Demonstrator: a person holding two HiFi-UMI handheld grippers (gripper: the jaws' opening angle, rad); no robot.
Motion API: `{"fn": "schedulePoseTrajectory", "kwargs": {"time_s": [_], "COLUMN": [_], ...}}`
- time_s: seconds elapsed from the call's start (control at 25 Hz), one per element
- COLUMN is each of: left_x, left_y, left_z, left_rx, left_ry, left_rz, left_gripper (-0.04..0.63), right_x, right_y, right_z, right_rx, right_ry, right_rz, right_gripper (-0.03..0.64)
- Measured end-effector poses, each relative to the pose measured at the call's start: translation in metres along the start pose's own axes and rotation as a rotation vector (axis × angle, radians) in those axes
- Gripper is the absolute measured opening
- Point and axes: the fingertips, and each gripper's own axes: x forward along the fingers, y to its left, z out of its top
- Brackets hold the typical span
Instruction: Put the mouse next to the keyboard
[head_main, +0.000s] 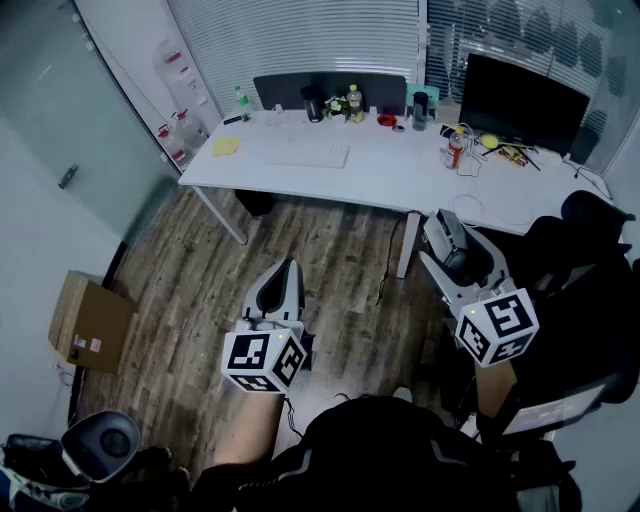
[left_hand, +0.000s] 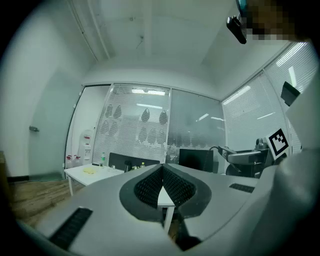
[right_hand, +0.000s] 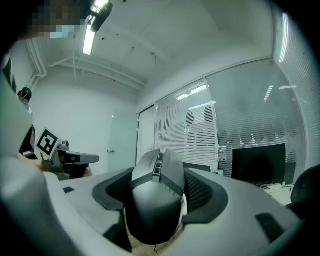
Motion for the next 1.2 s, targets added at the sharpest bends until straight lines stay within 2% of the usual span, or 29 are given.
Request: {"fn": "schedulePoseTrajectory", "kwargs": {"time_s": [0.4,0.64,0.96,1.2], "left_x": [-0.008,-0.012,-0.025,-0.031], "left_y": [-0.005,-0.004,0.032,0.066], "left_z": [-0.003,-0.003,-0.002,0.001], "left_rx": [-0.01,0.01,0.042,0.031], "left_ry": [0.006,0.008,0.014,-0.001], "left_rz": [0.011,0.02,0.034,0.011], "left_gripper": [0.03,0.031,0.03,0.03], "right_x": [-0.012,-0.012,0.007,0.027], "right_y": [-0.002,-0.003,0.019,0.046], "right_z": [0.0,0.002,0.004,0.011], "right_rx": [0.019,0.048,0.049,0.024], "right_ry": [-0.007,-0.02,-0.027,-0.037], "right_rz": [-0.011,-0.01,-0.019,-0.034], "right_gripper": [0.302,0.302,0.302,0.302]}}
